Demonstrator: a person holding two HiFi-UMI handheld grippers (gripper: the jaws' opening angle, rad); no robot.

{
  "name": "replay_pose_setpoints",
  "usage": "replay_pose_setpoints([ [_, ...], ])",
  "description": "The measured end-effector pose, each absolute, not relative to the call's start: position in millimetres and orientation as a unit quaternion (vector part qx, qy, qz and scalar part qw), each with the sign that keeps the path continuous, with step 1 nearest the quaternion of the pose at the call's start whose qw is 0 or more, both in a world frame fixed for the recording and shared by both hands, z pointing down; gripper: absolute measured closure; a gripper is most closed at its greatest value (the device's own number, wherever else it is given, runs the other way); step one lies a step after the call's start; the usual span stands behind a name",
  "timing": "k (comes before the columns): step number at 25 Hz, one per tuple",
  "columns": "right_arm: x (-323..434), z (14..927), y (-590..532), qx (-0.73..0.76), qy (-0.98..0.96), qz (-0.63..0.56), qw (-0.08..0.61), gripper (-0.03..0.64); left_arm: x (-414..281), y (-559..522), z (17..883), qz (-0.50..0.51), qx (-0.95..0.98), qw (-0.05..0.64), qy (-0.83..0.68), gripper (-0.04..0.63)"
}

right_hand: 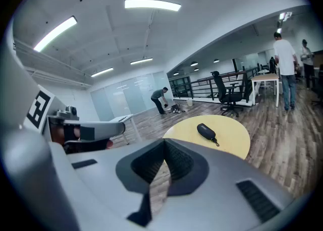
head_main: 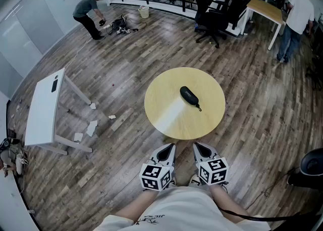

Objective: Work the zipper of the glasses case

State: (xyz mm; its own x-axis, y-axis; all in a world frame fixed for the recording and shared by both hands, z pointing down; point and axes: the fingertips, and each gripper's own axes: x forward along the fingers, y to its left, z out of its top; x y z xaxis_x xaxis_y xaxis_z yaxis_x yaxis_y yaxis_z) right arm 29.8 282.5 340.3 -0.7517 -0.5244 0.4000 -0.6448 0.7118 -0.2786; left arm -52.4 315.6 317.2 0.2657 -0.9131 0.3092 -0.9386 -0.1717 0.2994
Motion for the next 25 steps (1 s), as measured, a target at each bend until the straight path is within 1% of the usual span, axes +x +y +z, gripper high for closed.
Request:
replay_pose_setpoints([
  [6, 19.3, 342.4, 280.8, 0.327, -0.911, 0.206, 0.148, 0.614, -67.1, 314.5, 318.7, 0.022, 0.766, 0.224, -0.602, 0.59],
  [11, 6.2, 339.7, 285.1, 0.338, -0.907, 0.203, 0.148, 0.614, -79.1, 317.2, 313.9, 0.04, 0.78, 0.196, -0.593, 0.59],
  [20, -15.7, 348.4, 289.9, 0.375, -0.891, 0.215, 0.138, 0.614, -128.8, 324.1, 318.3, 0.025, 0.779, 0.21, -0.59, 0.591],
  [25, -12.1, 354.9, 285.6, 0.388, -0.883, 0.22, 0.144, 0.614, -127.3, 315.5, 324.8, 0.025, 0.786, 0.216, -0.579, 0.591],
])
